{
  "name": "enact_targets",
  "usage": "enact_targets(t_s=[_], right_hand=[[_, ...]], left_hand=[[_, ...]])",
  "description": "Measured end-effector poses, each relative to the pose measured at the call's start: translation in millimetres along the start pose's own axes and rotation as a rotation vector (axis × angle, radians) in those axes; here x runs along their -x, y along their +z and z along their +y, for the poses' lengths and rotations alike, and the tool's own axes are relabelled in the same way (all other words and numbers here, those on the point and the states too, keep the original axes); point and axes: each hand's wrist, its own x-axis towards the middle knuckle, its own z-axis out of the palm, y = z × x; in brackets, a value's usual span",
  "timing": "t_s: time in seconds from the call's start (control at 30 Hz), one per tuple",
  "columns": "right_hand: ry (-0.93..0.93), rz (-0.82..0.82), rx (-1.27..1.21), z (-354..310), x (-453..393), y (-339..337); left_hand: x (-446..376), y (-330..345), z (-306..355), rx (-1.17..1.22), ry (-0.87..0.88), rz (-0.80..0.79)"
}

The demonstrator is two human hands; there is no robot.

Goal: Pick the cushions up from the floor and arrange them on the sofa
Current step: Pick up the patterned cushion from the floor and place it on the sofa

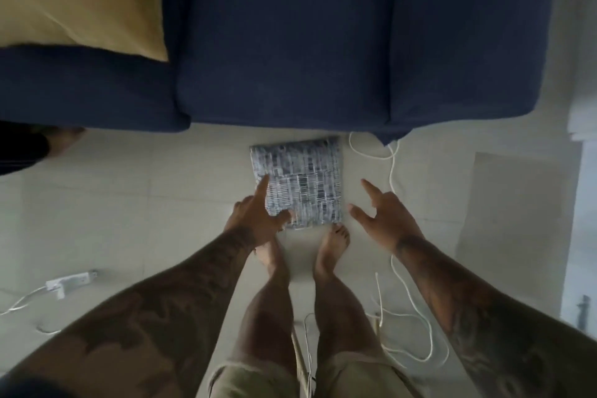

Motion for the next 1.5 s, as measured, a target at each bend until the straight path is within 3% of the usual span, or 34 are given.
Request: enact_targets(t_s=[0.2, 0.33, 0.5, 0.7, 0.83, 1.0, 1.5], right_hand=[[-0.023, -0.055, -0.002, 35.4, -162.6, 99.3], [-0.001, -0.106, 0.015, 61.3, -263.5, 171.3], [0.030, -0.109, -0.009, 84.6, -349.0, 220.8], [-0.048, -0.091, -0.195, 95.9, -382.1, 246.2], [-0.071, -0.035, -0.208, 89.0, -368.1, 241.8], [-0.074, 0.038, -0.164, 67.3, -320.1, 223.1], [-0.033, 0.145, -0.188, -30.7, -72.2, 105.0]], left_hand=[[-180.2, 87.4, -42.1, -0.070, -0.057, -0.088], [-283.8, 148.1, -80.8, -0.087, -0.138, -0.062], [-346.0, 197.7, -126.4, 0.015, -0.188, 0.012], [-381.9, 219.2, -153.4, 0.187, 0.015, 0.046], [-364.2, 210.0, -148.8, 0.145, 0.101, 0.113], [-303.1, 176.2, -133.7, 0.046, 0.029, 0.308], [-46.9, 6.0, -49.9, -0.113, 0.074, 0.296]])
